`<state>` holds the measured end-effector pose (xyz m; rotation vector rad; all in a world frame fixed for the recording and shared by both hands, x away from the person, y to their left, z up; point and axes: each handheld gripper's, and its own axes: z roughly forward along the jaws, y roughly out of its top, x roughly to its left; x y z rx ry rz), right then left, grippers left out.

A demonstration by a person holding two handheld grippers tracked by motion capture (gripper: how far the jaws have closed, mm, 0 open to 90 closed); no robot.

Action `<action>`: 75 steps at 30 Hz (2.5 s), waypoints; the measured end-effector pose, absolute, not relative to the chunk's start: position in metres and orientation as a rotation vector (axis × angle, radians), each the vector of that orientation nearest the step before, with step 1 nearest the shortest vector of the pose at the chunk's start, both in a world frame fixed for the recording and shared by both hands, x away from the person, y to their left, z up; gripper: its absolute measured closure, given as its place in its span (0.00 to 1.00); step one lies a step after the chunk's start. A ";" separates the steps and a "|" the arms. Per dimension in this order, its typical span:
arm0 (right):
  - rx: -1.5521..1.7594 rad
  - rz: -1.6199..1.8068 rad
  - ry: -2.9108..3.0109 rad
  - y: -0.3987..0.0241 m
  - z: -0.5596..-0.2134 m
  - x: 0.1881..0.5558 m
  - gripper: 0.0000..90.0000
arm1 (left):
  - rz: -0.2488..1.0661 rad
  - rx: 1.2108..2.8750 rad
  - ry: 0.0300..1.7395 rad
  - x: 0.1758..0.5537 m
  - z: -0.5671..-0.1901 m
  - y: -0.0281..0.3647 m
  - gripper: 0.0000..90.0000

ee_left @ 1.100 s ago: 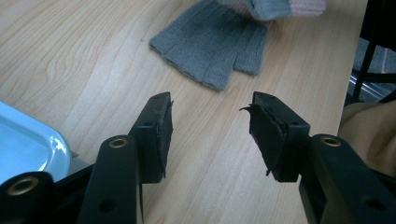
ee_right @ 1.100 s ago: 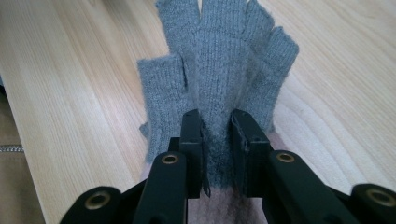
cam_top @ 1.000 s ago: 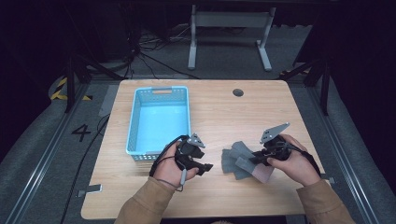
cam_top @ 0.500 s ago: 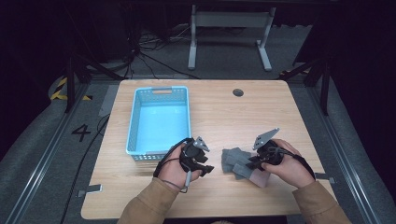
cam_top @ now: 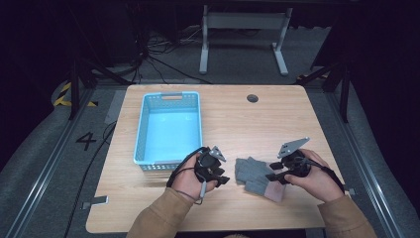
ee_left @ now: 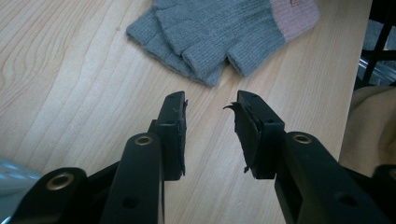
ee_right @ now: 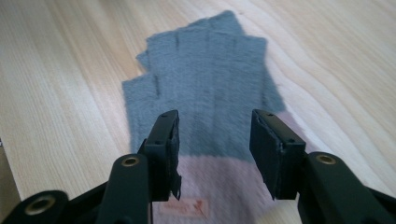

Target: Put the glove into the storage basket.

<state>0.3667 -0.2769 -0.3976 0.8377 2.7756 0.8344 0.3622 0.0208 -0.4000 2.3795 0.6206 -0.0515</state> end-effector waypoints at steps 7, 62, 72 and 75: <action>0.889 0.836 2.742 -0.294 -0.393 0.362 0.60 | -0.044 2.391 0.595 0.362 -0.399 0.014 0.73; 0.920 0.663 2.797 -0.323 -0.420 0.347 0.78 | 0.005 2.515 0.565 0.378 -0.441 -0.032 0.88; 0.902 0.666 2.798 -0.315 -0.417 0.345 0.92 | 0.059 2.524 0.544 0.373 -0.435 -0.034 0.99; 0.932 0.690 2.784 -0.316 -0.413 0.344 0.95 | 0.052 2.517 0.530 0.370 -0.431 -0.033 0.99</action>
